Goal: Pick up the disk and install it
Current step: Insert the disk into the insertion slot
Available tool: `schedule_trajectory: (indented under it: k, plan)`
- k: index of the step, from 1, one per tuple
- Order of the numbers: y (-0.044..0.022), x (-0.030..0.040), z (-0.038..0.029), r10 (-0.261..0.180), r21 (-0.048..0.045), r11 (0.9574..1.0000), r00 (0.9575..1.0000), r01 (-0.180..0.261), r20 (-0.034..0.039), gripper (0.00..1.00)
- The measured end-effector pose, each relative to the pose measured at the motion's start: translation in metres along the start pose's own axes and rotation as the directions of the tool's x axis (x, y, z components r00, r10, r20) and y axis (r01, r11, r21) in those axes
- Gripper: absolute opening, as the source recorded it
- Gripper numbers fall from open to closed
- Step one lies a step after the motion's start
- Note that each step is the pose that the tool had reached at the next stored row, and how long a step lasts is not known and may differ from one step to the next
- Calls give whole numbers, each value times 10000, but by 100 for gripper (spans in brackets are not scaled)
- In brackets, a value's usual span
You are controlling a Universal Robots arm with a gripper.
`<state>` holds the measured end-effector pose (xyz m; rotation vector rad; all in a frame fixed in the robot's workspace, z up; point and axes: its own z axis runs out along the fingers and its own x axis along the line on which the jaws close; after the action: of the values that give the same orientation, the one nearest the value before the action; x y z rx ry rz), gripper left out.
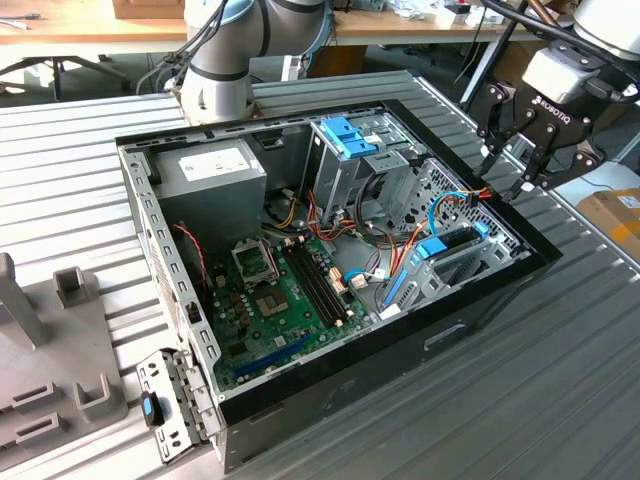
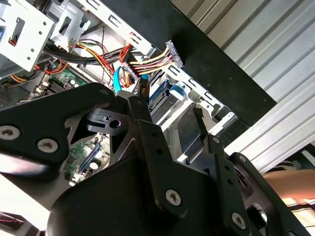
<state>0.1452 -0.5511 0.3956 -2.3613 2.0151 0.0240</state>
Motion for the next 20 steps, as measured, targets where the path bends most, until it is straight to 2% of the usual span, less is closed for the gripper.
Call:
schedule_trajectory:
  k: [3,6,10,13,15,18,20]
  plan:
    - [0,-1,0,-1,0,10000,10000,1,1,50]
    - [-3,-5,1,-352,-12,9994,9994,352,6,50]
    - [-8,-9,3,-1000,-35,9950,9950,1000,20,50]
    - [-15,-14,5,-1262,-44,9920,9920,1262,26,50]
    - [-17,-16,8,-1591,-55,9872,9873,1591,33,50]
    - [-18,-19,13,-2426,-82,9701,9701,2426,54,50]
    - [-19,-23,16,-2739,-91,9617,9617,2740,65,50]
